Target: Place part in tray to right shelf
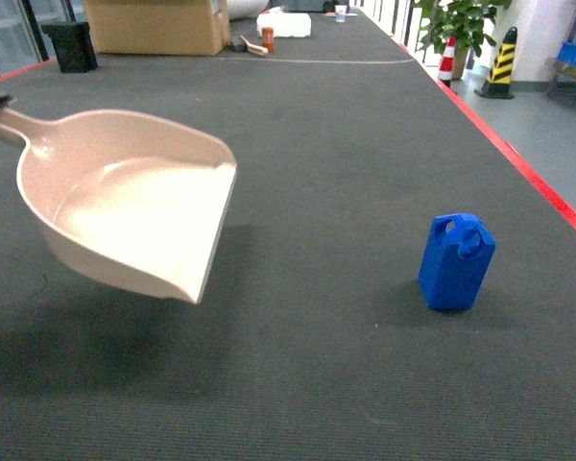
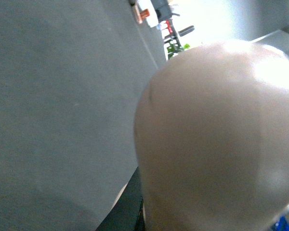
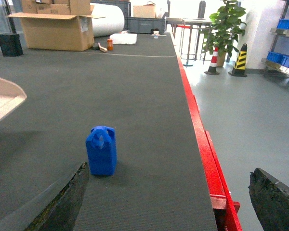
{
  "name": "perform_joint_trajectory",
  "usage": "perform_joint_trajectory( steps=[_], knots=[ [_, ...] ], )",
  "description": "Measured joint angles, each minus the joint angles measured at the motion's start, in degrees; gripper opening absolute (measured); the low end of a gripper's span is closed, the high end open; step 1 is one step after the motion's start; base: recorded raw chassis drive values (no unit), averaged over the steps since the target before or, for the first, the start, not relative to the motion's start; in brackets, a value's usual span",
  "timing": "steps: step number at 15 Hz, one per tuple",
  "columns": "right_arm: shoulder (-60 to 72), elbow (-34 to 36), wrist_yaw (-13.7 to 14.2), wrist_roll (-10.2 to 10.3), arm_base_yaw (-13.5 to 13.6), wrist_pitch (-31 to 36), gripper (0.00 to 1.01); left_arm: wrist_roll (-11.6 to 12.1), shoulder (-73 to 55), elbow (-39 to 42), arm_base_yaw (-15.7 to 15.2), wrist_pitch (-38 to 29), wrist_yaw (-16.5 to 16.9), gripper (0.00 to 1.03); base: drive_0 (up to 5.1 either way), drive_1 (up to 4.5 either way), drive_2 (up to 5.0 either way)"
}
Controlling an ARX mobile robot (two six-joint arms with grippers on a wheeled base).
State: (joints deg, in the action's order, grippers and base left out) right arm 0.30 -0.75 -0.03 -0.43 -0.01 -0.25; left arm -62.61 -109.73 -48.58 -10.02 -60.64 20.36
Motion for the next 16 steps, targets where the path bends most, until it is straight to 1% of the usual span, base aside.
perform_joint_trajectory(
  steps=[2,3,5,7,8,9,10,11,12,13,16],
  knots=[
    [0.0,0.0,0.0,0.0,0.0,0.0,0.98,-3.7,5.4,3.3,4.4,-3.4,-1.5,0.19,0.0,0.00,0.0],
    [0.0,0.0,0.0,0.0,0.0,0.0,0.98,-5.9,6.6,4.5,6.7,-4.6,-2.7,0.19,0.0,0.00,0.0],
    [0.0,0.0,0.0,0.0,0.0,0.0,0.98,-9.7,7.7,6.4,12.5,-5.6,-5.8,0.19,0.0,0.00,0.0],
    [0.0,0.0,0.0,0.0,0.0,0.0,0.98,-14.1,8.7,7.3,18.3,-7.4,-10.1,0.18,0.0,0.00,0.0],
    [0.0,0.0,0.0,0.0,0.0,0.0,0.98,-16.7,9.3,7.5,21.2,-8.5,-11.7,0.18,0.0,0.00,0.0],
    [0.0,0.0,0.0,0.0,0.0,0.0,0.98,-17.9,9.4,7.6,23.5,-9.7,-12.5,0.18,0.0,0.00,0.0],
    [0.0,0.0,0.0,0.0,0.0,0.0,0.98,-18.8,9.4,7.6,25.5,-9.6,-12.8,0.18,0.0,0.00,0.0],
    [0.0,0.0,0.0,0.0,0.0,0.0,0.98,-18.9,9.4,7.6,27.3,-8.9,-12.3,0.18,0.0,0.00,0.0],
    [0.0,0.0,0.0,0.0,0.0,0.0,0.98,-19.1,9.2,7.6,27.9,-8.9,-10.8,0.18,0.0,0.00,0.0],
    [0.0,0.0,0.0,0.0,0.0,0.0,0.98,-19.4,9.0,7.6,27.7,-8.8,-10.6,0.18,0.0,0.00,0.0],
    [0.0,0.0,0.0,0.0,0.0,0.0,0.98,-19.9,8.6,7.6,26.3,-7.3,-11.6,0.18,0.0,0.00,0.0]
  ],
)
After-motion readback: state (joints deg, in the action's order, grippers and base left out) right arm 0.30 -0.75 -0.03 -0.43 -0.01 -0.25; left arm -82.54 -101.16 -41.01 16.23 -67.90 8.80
